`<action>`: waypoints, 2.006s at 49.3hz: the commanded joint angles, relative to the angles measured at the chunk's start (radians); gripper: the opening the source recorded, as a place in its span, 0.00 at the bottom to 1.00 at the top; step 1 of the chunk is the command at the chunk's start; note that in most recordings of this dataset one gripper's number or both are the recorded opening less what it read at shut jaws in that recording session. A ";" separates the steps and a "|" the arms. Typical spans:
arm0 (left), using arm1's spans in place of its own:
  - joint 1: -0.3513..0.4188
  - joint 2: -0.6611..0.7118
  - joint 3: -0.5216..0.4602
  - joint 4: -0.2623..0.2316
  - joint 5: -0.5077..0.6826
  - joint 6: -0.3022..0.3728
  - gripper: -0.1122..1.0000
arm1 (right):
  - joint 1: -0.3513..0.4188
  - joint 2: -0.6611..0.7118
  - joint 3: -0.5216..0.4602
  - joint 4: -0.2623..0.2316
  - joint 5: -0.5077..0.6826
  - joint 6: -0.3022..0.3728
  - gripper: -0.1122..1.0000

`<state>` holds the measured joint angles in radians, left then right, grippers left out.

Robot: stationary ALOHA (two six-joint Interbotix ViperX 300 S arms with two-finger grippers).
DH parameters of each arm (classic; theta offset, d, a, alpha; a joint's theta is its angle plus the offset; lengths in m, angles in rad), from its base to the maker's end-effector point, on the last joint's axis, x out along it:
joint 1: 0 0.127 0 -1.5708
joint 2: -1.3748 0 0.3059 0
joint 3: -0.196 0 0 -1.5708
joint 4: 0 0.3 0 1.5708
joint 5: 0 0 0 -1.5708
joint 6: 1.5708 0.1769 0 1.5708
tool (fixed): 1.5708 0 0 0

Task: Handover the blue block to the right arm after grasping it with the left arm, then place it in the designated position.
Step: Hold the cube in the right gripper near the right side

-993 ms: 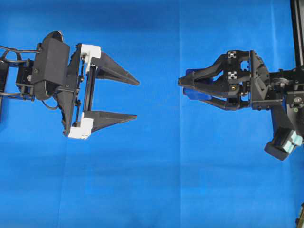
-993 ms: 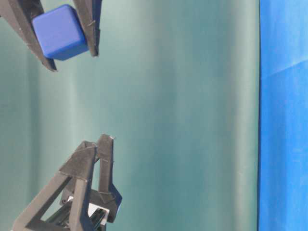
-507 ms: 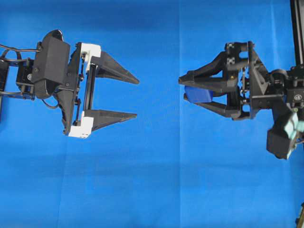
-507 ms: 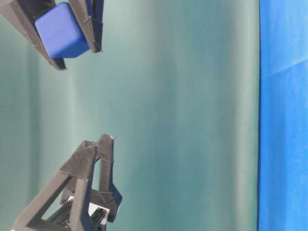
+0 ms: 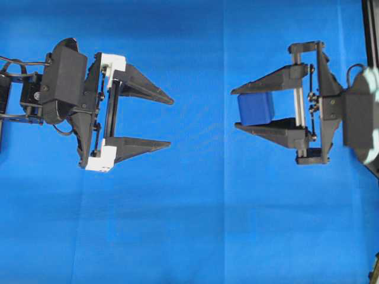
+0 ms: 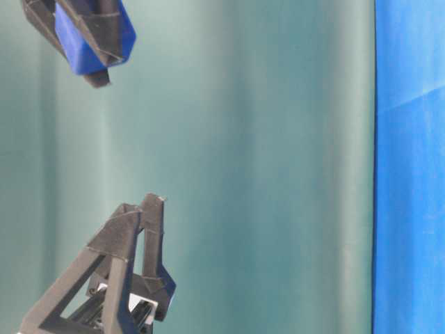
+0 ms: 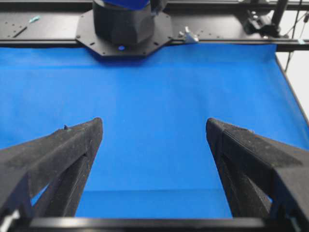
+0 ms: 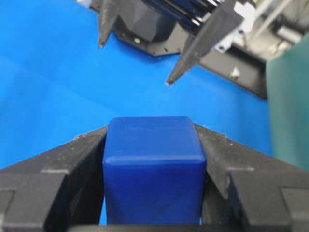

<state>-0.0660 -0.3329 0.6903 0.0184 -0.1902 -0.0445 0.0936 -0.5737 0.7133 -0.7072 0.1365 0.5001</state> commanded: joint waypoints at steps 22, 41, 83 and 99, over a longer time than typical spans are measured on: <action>0.003 -0.017 -0.012 0.002 -0.008 0.003 0.92 | 0.032 -0.028 -0.012 0.003 0.112 0.115 0.47; 0.003 -0.018 -0.009 0.002 -0.006 0.003 0.92 | 0.040 -0.028 -0.012 0.008 0.121 0.120 0.47; 0.002 -0.018 -0.011 0.002 -0.005 0.002 0.92 | 0.046 -0.026 -0.012 0.014 0.130 0.120 0.47; 0.003 -0.018 -0.011 0.002 -0.005 0.003 0.92 | 0.049 -0.026 -0.012 0.032 0.144 0.121 0.47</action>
<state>-0.0660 -0.3313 0.6903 0.0184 -0.1902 -0.0414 0.1396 -0.5983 0.7133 -0.6857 0.2746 0.6197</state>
